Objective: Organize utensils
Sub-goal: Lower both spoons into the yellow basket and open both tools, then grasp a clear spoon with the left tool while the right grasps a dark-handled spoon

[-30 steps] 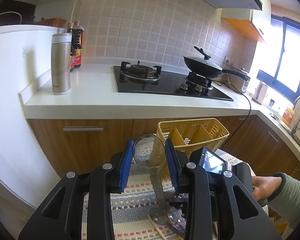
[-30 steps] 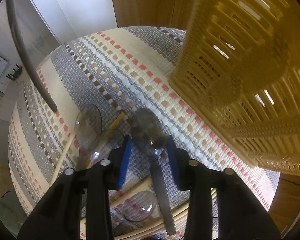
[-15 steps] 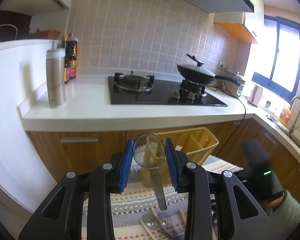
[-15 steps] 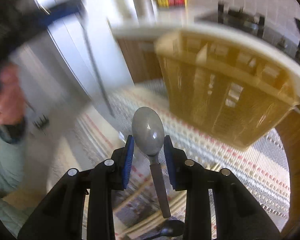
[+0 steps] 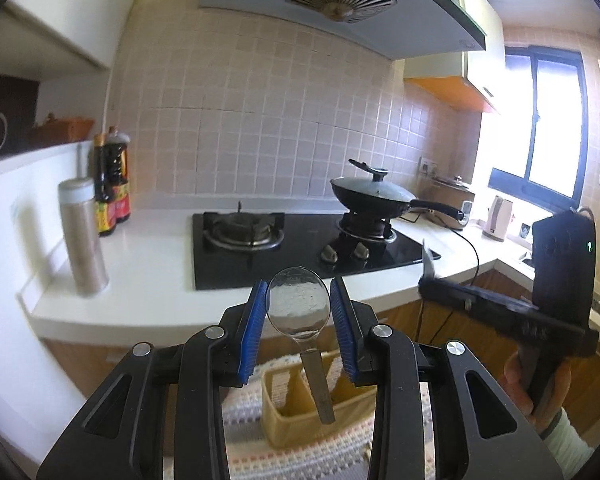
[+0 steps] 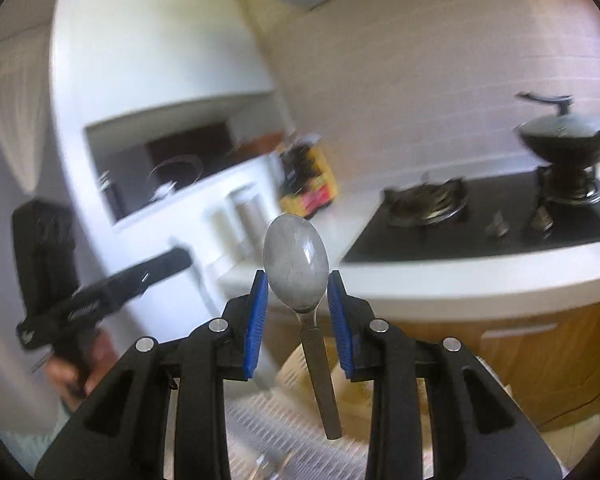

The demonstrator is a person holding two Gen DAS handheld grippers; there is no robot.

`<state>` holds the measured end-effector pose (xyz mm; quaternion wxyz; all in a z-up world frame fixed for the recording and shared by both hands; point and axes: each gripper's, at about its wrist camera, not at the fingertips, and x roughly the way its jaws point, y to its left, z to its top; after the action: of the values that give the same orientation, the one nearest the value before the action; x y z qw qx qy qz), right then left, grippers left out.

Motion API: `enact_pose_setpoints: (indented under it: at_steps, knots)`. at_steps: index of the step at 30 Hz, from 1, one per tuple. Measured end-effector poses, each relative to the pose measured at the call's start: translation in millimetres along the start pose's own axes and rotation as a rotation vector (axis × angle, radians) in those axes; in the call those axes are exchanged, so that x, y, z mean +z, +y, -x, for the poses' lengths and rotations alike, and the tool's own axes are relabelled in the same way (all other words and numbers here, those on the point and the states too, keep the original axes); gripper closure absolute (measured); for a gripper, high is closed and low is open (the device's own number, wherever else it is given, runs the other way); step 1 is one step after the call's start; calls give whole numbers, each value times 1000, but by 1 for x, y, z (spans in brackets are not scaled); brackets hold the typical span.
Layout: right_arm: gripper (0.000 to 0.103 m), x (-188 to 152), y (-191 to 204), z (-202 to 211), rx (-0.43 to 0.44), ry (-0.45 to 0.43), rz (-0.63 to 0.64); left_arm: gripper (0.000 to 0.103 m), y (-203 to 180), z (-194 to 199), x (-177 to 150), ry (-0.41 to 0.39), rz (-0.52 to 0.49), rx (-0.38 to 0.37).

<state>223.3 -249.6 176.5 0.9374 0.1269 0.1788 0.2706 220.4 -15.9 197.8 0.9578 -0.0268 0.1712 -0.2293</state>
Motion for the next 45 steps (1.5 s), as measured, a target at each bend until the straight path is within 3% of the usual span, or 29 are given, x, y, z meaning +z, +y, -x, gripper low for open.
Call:
enact_pose_setpoints:
  at_steps: [8, 14, 22, 25, 31, 34, 36, 45]
  knots:
    - [75, -9, -47, -18, -189, -58, 12, 72, 0, -54, -8, 42, -52, 63]
    - [75, -26, -65, -35, -229, -48, 31, 72, -2, -84, -30, 88, -98, 88]
    - [74, -40, -74, -45, -212, -12, 16, 71, -9, -94, -47, 126, -130, 83]
    - [74, -47, -76, -38, -204, -4, -8, 71, -10, -91, -50, 135, -127, 60]
    - [74, -59, -69, -21, -193, 30, -27, 52, -9, -73, -51, 139, -90, 20]
    - [73, -63, -62, -11, -192, 44, -28, 48, -8, -58, -51, 142, -69, 1]
    - [55, -65, -58, -3, -194, 45, -32, 41, -8, -46, -53, 145, -63, -6]
    - [52, -66, -30, 32, -228, 73, -47, 40, -8, 2, -72, 197, -68, 38]
